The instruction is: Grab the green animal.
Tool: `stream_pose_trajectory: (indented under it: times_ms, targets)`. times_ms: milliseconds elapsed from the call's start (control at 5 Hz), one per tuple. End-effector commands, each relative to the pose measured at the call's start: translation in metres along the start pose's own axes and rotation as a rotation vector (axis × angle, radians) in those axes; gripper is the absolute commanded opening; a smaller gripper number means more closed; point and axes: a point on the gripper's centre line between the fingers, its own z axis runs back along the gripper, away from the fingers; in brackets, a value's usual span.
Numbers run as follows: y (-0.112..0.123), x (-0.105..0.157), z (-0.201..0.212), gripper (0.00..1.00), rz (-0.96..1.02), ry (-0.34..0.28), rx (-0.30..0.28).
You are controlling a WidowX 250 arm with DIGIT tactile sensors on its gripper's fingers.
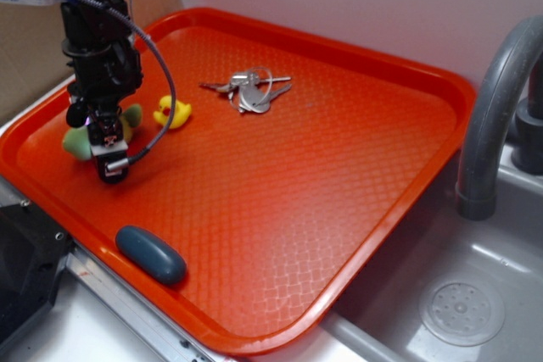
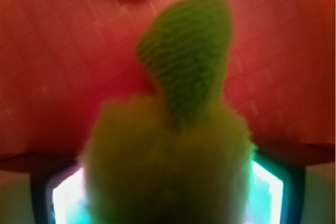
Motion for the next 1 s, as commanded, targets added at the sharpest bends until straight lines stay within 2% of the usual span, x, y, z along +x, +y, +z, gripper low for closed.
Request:
stream_pose_trajectory:
  times_ms: [0, 200, 400, 600, 800]
  targets:
    - [0.004, -0.004, 0.0, 0.0, 0.021, 0.02, 0.042]
    - [0.006, -0.016, 0.047, 0.0, 0.032, -0.076, 0.061]
    - [-0.001, -0.02, 0.098, 0.0, 0.119, -0.161, 0.02]
    - [-0.015, -0.025, 0.149, 0.0, 0.222, -0.197, -0.011]
    - [-0.041, -0.025, 0.189, 0.0, 0.36, -0.193, -0.042]
